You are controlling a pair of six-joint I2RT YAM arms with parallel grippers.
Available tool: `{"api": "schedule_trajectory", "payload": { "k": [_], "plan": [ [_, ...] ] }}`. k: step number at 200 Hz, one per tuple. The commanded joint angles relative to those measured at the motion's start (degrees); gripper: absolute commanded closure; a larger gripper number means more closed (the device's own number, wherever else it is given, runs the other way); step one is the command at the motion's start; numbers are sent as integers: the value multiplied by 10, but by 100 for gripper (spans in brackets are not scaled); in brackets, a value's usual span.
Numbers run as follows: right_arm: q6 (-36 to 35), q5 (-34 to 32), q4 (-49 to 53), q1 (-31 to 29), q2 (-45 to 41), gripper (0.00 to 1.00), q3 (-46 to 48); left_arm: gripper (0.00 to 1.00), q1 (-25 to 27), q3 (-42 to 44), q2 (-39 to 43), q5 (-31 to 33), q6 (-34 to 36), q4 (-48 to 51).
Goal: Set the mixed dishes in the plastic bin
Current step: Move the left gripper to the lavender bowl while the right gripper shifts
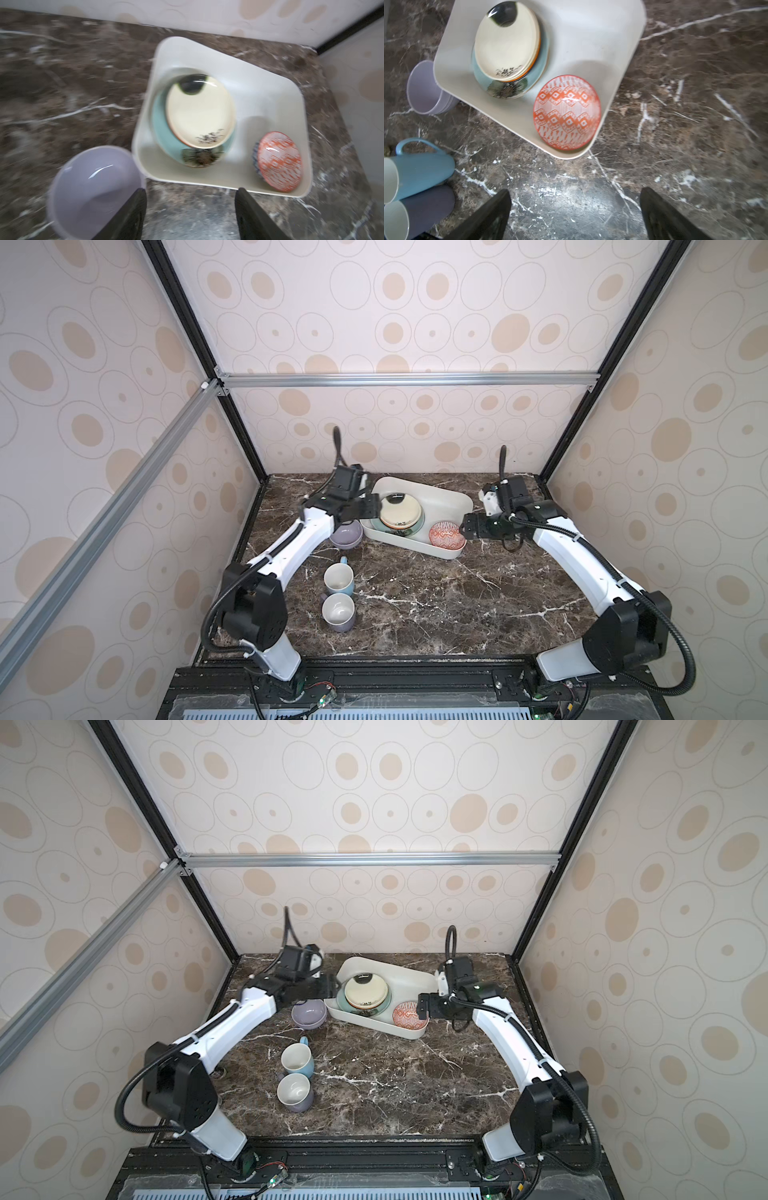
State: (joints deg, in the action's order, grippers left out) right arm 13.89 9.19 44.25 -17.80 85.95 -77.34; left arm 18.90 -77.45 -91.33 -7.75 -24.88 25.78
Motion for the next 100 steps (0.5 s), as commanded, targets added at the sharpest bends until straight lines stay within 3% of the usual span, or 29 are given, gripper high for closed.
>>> {"api": "schedule_trajectory", "payload": {
  "k": [1,43,100],
  "plan": [
    [12,43,-12,-55,45,0,-36,30,-45,66,46,10,-7,-7],
    [27,85,-29,-141,131,0,-118,29,-126,141,80,-17,-11,-24],
    [51,122,-52,-210,200,0,-183,26,-160,147,34,-43,-11,-48]
  ]
}}
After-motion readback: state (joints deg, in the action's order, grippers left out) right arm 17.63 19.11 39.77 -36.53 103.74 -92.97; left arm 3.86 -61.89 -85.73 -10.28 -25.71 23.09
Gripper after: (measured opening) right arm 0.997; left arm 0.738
